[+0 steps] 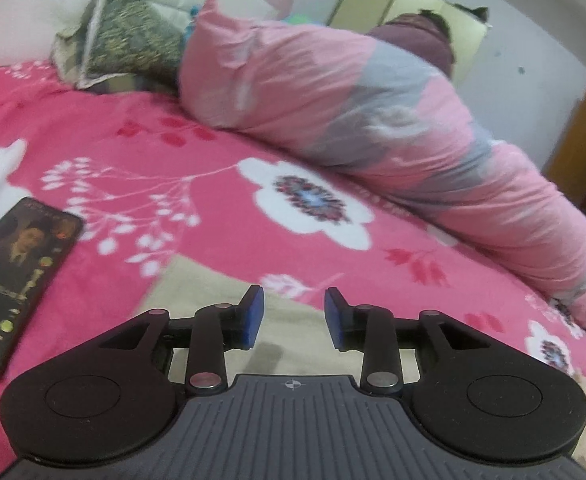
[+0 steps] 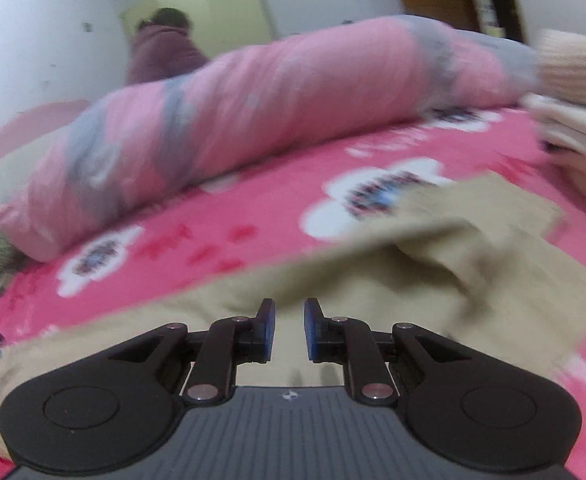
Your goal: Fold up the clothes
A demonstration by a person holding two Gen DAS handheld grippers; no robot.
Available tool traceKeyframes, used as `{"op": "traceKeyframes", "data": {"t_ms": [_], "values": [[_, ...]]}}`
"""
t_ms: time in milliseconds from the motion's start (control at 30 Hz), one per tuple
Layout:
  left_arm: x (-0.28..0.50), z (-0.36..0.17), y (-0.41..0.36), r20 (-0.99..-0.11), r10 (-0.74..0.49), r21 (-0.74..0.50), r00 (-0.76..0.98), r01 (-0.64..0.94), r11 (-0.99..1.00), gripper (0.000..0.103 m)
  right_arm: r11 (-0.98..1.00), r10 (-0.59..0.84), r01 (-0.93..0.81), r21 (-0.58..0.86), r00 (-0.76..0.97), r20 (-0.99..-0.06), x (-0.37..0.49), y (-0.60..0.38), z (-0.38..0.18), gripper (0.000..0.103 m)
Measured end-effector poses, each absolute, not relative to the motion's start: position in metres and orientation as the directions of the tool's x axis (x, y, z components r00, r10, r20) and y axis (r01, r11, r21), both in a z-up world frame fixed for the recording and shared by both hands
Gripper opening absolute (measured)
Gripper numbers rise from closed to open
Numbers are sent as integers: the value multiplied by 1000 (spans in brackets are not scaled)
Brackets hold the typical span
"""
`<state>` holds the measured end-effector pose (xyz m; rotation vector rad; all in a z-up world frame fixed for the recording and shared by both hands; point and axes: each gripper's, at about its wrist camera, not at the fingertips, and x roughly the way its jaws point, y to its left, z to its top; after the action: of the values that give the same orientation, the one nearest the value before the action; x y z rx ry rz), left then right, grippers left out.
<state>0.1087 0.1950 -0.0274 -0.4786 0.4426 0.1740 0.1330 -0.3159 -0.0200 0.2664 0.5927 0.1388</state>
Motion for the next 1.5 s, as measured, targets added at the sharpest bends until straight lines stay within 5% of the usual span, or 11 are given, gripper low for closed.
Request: {"op": "traceKeyframes", "data": {"t_ms": [367, 567, 800, 833, 967, 1067, 1167, 1200, 1233, 1500], "values": [[178, -38, 79, -510, -117, -310, 852, -55, 949, 36, 926, 45, 175, 334, 828, -558, 86, -394, -47, 18], [203, -71, 67, -588, -71, -250, 806, -97, 963, 36, 953, -81, 223, 204, 839, -538, 84, -422, -50, 52], [197, -79, 64, -569, -63, -233, 820, -88, 969, 37, 912, -115, 306, 274, 831, -544, 126, -476, -63, 59], [197, -79, 65, -569, -66, -237, 820, -86, 968, 37, 916, -115, 298, 270, 838, -534, 135, -482, -61, 66], [199, -81, 66, -565, -76, -247, 822, -81, 966, 38, 985, -51, 130, 113, 847, -528, 190, -490, -58, 88], [199, -82, 64, -565, -72, -237, 822, -78, 968, 38, 996, -66, 85, 3, 801, -595, 229, -499, -72, 90], [199, -82, 63, -566, -68, -231, 821, -79, 970, 39, 991, -2, 91, 101, 753, -658, 236, -507, -86, 72], [199, -82, 63, -566, -67, -230, 822, -79, 970, 39, 986, 18, 96, 136, 749, -662, 234, -507, -88, 33], [199, -82, 63, -566, -66, -229, 822, -79, 970, 39, 978, 57, 85, 190, 770, -635, 222, -504, -82, 7], [198, -83, 63, -562, -64, -227, 824, -80, 971, 39, 812, 436, -265, 519, 867, -240, 103, -480, -10, 5]]}}
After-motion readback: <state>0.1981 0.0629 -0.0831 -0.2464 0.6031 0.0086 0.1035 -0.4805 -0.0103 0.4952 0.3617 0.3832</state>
